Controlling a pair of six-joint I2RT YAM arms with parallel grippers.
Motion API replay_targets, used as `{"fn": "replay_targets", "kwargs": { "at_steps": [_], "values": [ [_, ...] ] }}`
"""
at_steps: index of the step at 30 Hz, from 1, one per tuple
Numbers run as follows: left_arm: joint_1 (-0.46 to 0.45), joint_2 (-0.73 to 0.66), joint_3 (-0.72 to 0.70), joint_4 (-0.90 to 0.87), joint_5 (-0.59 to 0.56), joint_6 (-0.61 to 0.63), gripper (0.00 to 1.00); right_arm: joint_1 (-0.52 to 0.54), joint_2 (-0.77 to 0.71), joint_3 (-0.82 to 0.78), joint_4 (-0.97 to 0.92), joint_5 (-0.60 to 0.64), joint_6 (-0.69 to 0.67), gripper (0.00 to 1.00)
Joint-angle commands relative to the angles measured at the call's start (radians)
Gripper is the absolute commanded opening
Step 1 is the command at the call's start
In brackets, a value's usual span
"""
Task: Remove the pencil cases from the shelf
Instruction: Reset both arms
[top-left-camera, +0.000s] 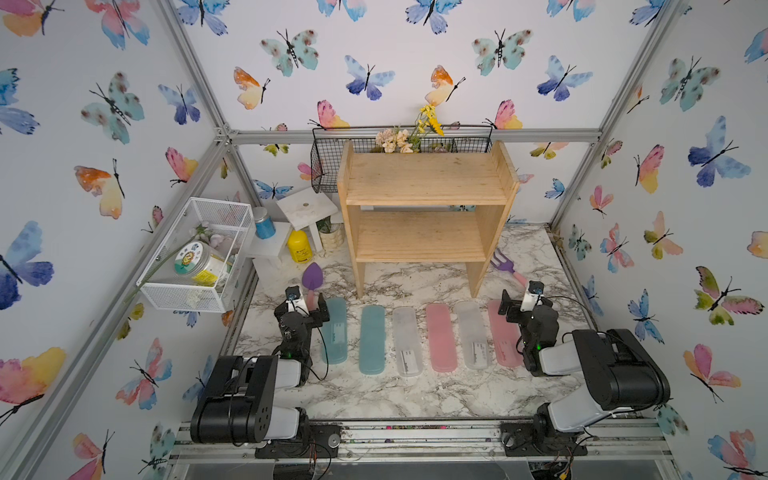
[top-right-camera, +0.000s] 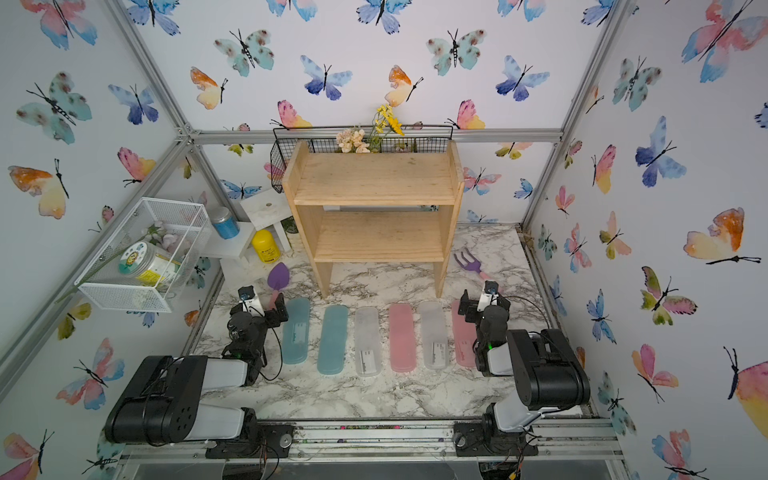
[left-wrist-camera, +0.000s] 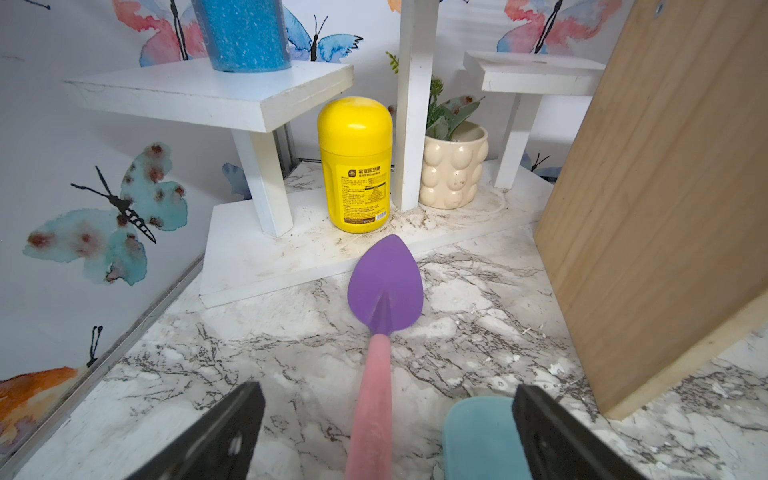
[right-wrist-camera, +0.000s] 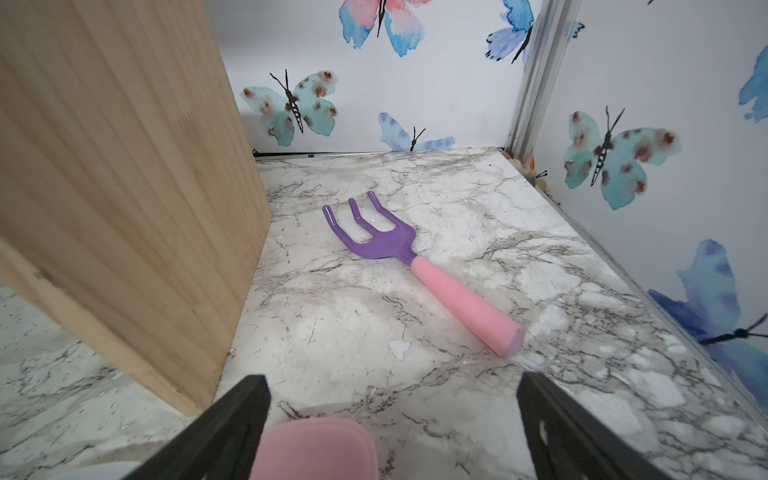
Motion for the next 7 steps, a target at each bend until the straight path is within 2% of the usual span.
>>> {"fn": "replay_targets", "kwargs": {
  "at_steps": [1, 7],
  "values": [
    [-0.003, 0.007, 0.017, -0.007, 0.013, 0.014, 0.99, -0.006, -0.007, 0.014, -0.012, -0.016, -0.007, 0.99],
    [-0.005, 0.009, 0.02, -0.009, 0.013, 0.014, 0.99, -0.006, -0.009, 0.014, -0.013, -0.016, -0.006, 0.99]
  ]
}}
